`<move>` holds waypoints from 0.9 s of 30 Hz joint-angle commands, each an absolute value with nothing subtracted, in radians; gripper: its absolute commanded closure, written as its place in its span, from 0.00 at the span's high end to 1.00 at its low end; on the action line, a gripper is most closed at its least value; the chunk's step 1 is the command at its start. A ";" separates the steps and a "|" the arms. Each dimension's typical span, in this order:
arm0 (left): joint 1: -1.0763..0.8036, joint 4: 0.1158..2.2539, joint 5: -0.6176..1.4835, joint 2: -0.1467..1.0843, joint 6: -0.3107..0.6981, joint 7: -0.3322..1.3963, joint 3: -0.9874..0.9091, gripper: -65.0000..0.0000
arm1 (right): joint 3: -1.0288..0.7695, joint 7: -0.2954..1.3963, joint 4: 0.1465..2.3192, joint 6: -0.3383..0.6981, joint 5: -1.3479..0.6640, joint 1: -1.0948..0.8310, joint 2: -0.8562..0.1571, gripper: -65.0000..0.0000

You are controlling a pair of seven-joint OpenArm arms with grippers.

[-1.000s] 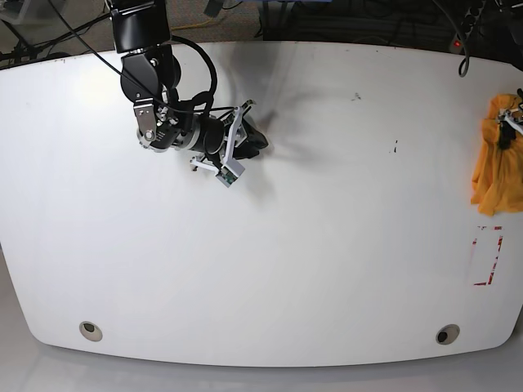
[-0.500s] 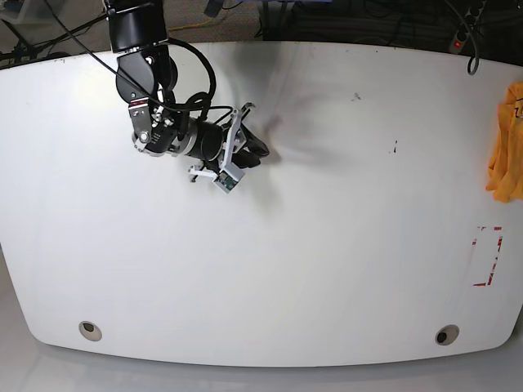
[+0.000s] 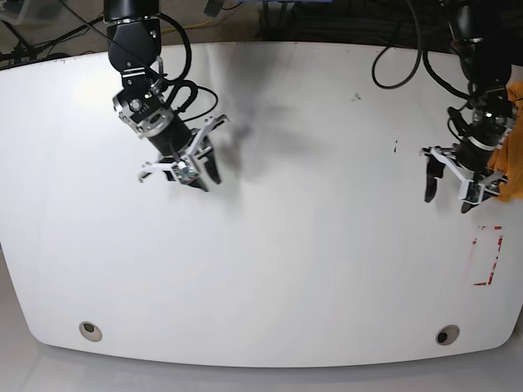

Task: Fold the T-shirt properly

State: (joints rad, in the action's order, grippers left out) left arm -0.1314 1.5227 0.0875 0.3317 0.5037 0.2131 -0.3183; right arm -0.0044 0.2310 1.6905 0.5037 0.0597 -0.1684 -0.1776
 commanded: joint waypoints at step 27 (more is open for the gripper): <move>-1.012 1.897 0.016 -0.039 0.346 -0.048 -0.274 0.71 | -0.364 -0.142 1.647 0.510 -0.321 -0.883 -0.148 0.21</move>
